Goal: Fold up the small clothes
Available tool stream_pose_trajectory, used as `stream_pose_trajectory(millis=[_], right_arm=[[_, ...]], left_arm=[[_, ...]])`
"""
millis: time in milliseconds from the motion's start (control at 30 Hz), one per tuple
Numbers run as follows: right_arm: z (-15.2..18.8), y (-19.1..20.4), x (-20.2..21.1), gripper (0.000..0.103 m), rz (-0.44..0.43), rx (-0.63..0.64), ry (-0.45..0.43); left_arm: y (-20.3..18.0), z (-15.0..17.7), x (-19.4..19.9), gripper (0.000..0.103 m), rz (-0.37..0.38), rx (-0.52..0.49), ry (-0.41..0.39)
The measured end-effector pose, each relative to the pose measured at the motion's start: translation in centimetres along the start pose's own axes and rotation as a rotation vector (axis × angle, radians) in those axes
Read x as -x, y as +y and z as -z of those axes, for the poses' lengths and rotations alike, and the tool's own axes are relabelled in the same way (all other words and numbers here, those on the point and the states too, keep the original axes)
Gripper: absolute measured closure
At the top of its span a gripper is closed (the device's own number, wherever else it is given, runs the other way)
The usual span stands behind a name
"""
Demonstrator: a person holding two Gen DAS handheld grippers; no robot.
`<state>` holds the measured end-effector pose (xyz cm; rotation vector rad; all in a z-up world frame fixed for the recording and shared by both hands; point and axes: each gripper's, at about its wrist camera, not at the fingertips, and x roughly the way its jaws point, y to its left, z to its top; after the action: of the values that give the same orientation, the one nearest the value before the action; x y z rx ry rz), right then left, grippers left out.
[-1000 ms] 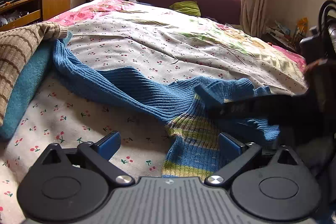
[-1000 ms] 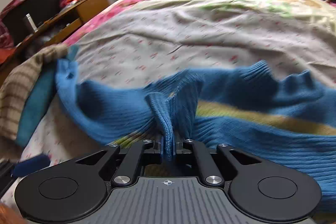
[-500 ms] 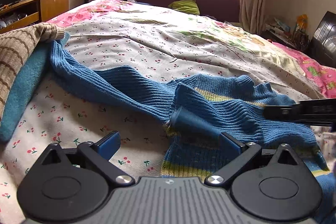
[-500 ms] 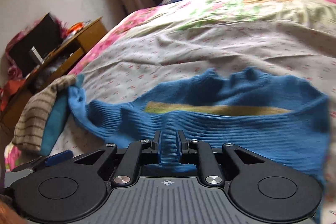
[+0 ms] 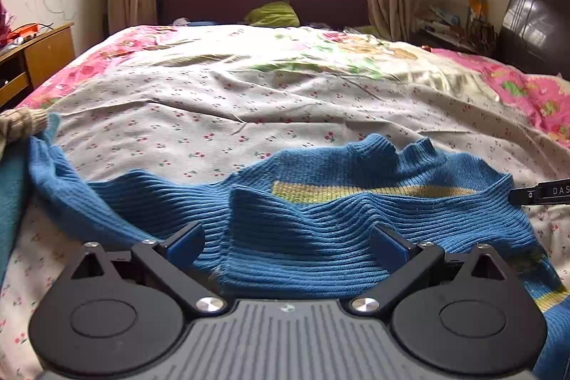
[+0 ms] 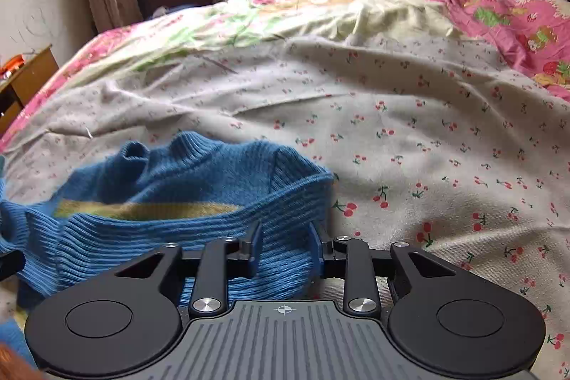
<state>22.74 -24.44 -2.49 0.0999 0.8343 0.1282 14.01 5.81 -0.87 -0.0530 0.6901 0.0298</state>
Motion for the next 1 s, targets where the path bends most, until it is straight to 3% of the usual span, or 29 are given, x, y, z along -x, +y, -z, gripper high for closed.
stream_pose_trajectory(millis=[100,167,233,333,433,500,700,800,900,1000], right_arm=[[0.4,0.2,-1.3,0.073,0.020,0.016,0.014],[0.5,-0.2,-2.0,0.091,0.067,0.004,0.023],[0.2,-1.4,-2.2,0.091,0.067,-0.046,0.033],[-0.2,-2.5,-2.2,0.097,0.134,-0.064,0.034],[-0.5,-2.8,-1.4,0.097,0.134,-0.075,0.036],[-0.8,-1.7,0.0,0.088,0.132,-0.030,0.002],[-0.9,7.7,2.8,0.086,-0.136,0.319,-0.062],[-0.8,12.4,1.0,0.072,-0.293,0.431,-0.021],[-0.6,16.0,-1.8,0.070,-0.337,0.537,0.039],[-0.7,17.4,-4.0,0.070,-0.320,0.600,0.057]], left_arm=[[-0.5,0.0,-2.0,0.000,0.003,-0.023,0.036],[-0.8,0.2,-3.9,0.000,-0.034,-0.059,0.071],[-1.0,0.3,-5.5,0.000,-0.074,-0.073,0.097],[-0.8,-0.5,-6.6,0.000,-0.079,-0.046,0.078],[-0.9,-1.2,-7.5,0.000,-0.107,-0.054,0.065],[0.0,-1.4,-7.1,0.000,-0.094,-0.020,0.079],[4.0,-0.8,-1.6,0.000,-0.105,0.096,0.002],[5.5,0.2,-0.2,0.000,-0.103,0.156,0.008],[5.9,1.2,-0.2,0.000,-0.107,0.151,0.024],[5.8,1.4,-0.8,0.000,-0.071,0.148,0.030]])
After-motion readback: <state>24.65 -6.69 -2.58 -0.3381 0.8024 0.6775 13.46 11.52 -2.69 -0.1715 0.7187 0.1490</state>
